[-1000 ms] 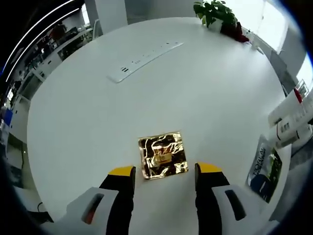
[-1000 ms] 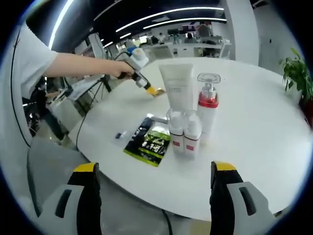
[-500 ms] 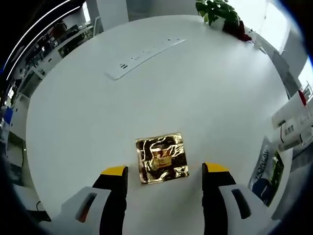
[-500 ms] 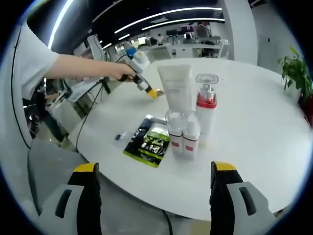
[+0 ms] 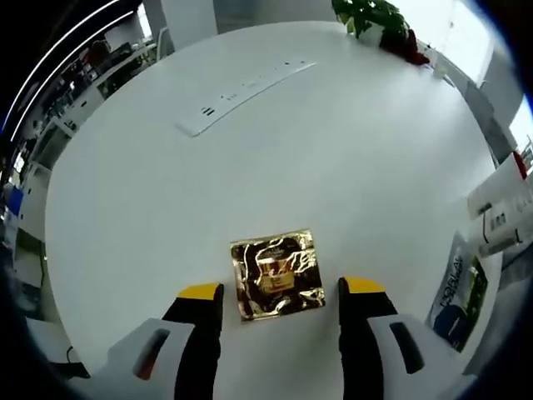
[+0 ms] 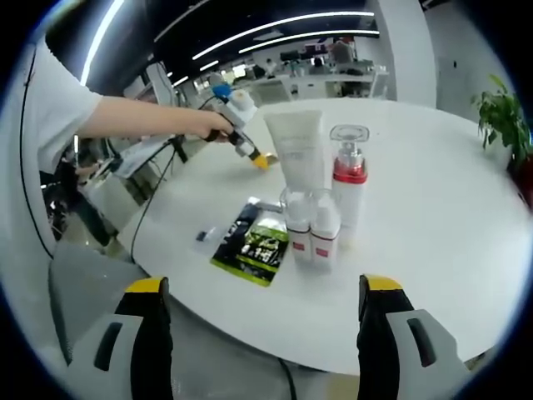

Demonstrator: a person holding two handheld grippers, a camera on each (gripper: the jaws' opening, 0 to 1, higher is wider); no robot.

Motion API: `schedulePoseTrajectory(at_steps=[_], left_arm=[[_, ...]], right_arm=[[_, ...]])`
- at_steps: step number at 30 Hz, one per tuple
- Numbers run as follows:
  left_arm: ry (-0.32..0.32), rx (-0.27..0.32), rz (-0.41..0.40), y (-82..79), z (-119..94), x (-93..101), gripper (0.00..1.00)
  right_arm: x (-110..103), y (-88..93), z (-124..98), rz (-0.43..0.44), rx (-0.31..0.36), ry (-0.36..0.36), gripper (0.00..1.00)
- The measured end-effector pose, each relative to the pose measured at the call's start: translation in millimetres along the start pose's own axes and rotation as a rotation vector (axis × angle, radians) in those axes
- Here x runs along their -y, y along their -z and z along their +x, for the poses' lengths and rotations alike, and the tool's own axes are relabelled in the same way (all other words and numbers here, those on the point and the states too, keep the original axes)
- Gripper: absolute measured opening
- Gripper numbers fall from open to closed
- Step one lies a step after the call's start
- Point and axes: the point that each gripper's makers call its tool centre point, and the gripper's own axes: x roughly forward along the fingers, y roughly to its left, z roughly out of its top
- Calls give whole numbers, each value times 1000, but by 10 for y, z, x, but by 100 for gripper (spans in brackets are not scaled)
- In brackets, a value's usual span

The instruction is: Arrange the skincare products in the storage area until every visible bottle or jar stands upright without overlapping.

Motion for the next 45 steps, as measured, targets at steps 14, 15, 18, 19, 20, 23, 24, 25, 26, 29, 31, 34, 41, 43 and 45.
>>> schedulePoseTrajectory(at_steps=[14,15,18,19,20,23,24,25,26,29,31,34,41,43,45], left_arm=[[14,-2,-2,13,-24,42,44],[15,-2,-5,14,-28,43,44],[16,-2,-9,-9,35,-39,44],[17,-1,-10,-12,40,-46,44],[17,0,-11,-20,53,-67,44],[15,3,-12,-37,63,-101,44],[16,5,-12,-43,64,-107,44],[17,6,-13,-47,65,-112,44],[18,6,-13,-53,72,-123,44],[15,8,-12,-63,67,-149,44],[15,11,-14,-62,32,-134,44],[12,16,-11,-63,-21,-122,44],[5,25,-20,-31,-167,-55,44],[3,26,-23,-27,-194,-58,44],[4,31,-28,-27,-220,-56,44]], right_arm=[[5,-2,4,-1,-1,0,93],[5,-1,4,-2,-2,0,93],[5,-1,5,-2,-2,-1,93],[5,-1,4,-2,-1,-1,93],[5,-2,4,-2,-1,-1,93],[4,-1,4,-3,-1,-1,93],[3,-2,4,-3,-1,-2,93],[4,0,4,-5,-2,-1,93],[4,0,4,-5,-2,-1,93],[3,0,3,-5,-1,-2,93],[0,-1,3,-7,-1,-3,93],[-6,0,3,-10,-2,-4,93],[-1,0,4,-18,0,-6,93],[1,-2,4,-20,2,-6,93],[1,0,5,-22,2,-6,93]])
